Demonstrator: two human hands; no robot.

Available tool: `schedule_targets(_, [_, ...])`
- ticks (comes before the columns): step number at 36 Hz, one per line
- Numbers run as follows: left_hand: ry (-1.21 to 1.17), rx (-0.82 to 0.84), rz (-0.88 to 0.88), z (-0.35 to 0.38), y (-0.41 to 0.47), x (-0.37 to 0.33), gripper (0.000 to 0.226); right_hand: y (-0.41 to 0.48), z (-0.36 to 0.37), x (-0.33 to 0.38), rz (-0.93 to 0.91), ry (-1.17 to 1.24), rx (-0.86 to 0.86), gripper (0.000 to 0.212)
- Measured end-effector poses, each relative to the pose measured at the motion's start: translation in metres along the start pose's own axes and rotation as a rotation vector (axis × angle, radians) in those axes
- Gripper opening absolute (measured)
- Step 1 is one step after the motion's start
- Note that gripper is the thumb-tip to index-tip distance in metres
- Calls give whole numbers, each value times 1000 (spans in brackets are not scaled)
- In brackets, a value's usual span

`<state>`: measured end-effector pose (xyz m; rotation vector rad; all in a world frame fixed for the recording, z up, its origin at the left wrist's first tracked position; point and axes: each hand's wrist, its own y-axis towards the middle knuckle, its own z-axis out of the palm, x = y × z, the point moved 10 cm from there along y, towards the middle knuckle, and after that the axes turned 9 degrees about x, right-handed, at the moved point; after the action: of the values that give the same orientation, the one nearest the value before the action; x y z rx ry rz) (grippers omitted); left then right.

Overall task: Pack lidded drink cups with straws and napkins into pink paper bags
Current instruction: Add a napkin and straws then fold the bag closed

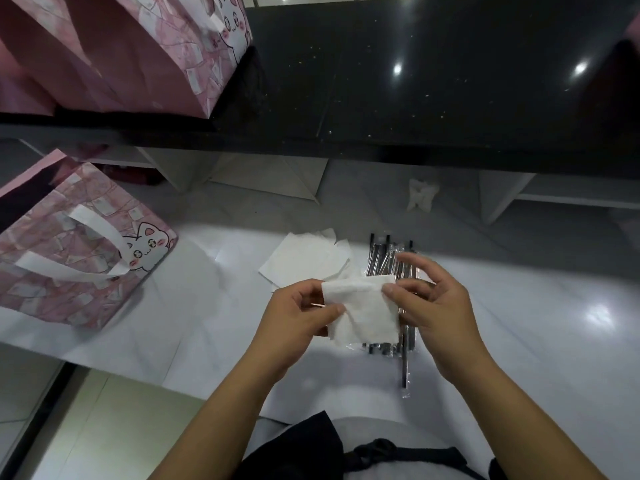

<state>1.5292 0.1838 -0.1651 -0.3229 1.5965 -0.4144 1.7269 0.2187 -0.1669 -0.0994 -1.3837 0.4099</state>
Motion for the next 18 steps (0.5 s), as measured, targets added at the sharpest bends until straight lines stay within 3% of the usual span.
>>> schedule_targets(4, [-27, 7, -18, -3, 5, 6, 16, -2, -4, -18, 178, -67, 129, 39])
schedule_targets(7, [-22, 48, -27, 2, 8, 12, 18, -9, -11, -21, 172, -123, 119, 17])
schedule_targets(9, [3, 83, -32, 8, 11, 16, 19, -13, -14, -20, 128, -158, 97, 16])
schedule_targets(15, [141, 270, -61, 31, 29, 38, 24, -27, -46, -10, 26, -385, -129, 23])
schedule_targets(18, [502, 219, -47, 28, 44, 50, 26, -38, -70, -1, 9, -664, -287, 15])
